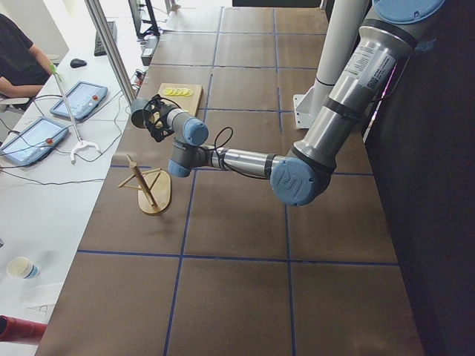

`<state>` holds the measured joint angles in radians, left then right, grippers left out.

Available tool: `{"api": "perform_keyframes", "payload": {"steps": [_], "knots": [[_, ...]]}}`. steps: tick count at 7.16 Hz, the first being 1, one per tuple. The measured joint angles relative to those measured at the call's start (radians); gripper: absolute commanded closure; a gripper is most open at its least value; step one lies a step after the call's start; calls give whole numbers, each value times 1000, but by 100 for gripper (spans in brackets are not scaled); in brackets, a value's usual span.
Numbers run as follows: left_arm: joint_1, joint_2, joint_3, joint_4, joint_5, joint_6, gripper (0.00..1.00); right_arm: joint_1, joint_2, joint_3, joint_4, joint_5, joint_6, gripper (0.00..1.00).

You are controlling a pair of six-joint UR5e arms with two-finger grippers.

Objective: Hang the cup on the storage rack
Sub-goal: 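Lift the teal mug and carry it toward the wooden rack, then position the mug's handle over a rack peg with the left gripper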

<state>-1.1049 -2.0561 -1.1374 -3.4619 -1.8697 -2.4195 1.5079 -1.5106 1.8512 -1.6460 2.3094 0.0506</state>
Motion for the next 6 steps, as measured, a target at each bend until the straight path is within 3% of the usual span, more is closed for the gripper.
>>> {"api": "perform_keyframes", "payload": {"steps": [3,6], "knots": [[-44,3,106,-149,92,-183,100,0,7,1,0,-2,0,0],[-55,-4,190,-179,159,-227,100,0,7,3,1,-3,0,0]]}}
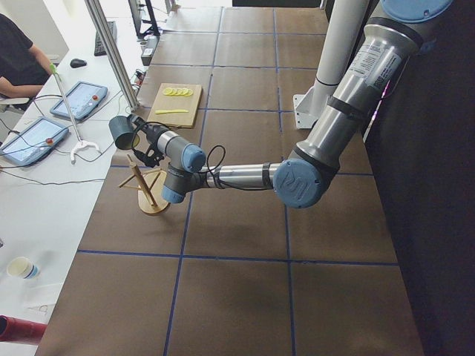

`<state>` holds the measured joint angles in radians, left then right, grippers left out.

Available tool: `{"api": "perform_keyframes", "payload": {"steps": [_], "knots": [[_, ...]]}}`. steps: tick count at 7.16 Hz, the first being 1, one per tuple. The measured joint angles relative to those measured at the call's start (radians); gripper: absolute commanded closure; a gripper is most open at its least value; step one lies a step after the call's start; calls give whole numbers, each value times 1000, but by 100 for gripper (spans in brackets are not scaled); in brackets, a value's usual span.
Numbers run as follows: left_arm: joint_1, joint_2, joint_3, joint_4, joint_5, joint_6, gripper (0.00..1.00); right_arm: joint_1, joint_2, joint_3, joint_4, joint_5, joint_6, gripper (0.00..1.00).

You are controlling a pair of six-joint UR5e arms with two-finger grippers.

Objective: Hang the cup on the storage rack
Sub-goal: 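Position the mug's handle over a rack peg with the left gripper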

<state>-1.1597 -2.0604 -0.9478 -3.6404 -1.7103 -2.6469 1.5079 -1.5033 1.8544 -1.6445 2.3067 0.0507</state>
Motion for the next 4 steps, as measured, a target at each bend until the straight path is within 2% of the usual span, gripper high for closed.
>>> {"api": "perform_keyframes", "payload": {"steps": [4], "knots": [[-3,-10,39,-1,10,-7,100,0,1,-1,0,-1,0,0]]}}
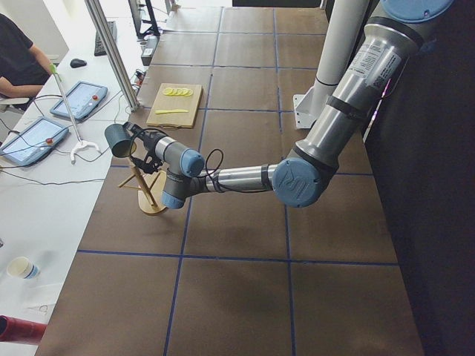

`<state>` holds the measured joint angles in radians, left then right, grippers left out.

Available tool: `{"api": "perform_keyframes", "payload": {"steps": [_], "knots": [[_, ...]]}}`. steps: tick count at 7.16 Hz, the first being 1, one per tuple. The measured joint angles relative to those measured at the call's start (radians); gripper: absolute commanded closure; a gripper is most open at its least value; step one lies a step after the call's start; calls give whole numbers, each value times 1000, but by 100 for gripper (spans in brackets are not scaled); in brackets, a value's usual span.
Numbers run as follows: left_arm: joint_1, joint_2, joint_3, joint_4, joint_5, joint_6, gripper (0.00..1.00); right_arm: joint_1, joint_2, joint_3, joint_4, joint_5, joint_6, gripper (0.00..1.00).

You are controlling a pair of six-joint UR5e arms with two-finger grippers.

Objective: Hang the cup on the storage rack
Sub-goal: 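Position the mug's handle over a rack peg with the left gripper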

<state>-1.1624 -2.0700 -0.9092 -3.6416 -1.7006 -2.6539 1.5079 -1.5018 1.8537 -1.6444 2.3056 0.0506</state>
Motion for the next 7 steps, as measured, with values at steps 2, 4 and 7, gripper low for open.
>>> {"api": "perform_keyframes", "payload": {"steps": [2,4,7], "knots": [[1,-10,0,0,0,-6,100,-1,0,-1,0,0,0,0],[1,-23,1,1,0,-7,100,-1,0,-4,0,0,0,0],[2,-40,15,3,10,-8,100,-1,0,-6,0,0,-1,0]]}}
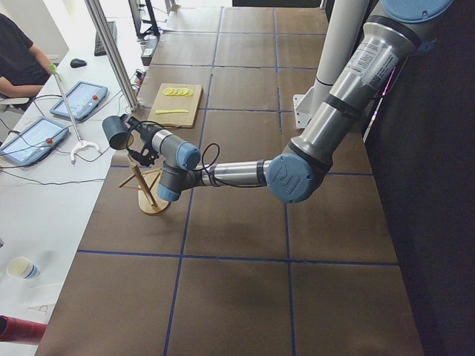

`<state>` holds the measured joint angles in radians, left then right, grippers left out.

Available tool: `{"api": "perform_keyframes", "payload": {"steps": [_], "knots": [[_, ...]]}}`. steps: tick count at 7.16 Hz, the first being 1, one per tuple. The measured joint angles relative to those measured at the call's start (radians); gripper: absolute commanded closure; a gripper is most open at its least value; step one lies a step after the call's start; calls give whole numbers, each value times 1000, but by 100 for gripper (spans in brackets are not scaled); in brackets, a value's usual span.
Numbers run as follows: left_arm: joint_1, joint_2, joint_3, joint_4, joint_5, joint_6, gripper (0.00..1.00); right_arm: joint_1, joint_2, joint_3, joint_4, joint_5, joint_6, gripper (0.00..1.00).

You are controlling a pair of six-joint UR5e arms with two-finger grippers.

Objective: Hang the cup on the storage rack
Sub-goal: 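Position the mug's handle over a rack peg with the left gripper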

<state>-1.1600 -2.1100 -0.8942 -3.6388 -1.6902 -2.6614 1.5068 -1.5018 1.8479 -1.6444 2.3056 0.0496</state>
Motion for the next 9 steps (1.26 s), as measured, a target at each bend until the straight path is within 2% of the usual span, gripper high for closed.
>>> {"api": "perform_keyframes", "payload": {"steps": [9], "knots": [[3,-4,68,2,1,-1,100,1,-4,5,0,0,1,0]]}}
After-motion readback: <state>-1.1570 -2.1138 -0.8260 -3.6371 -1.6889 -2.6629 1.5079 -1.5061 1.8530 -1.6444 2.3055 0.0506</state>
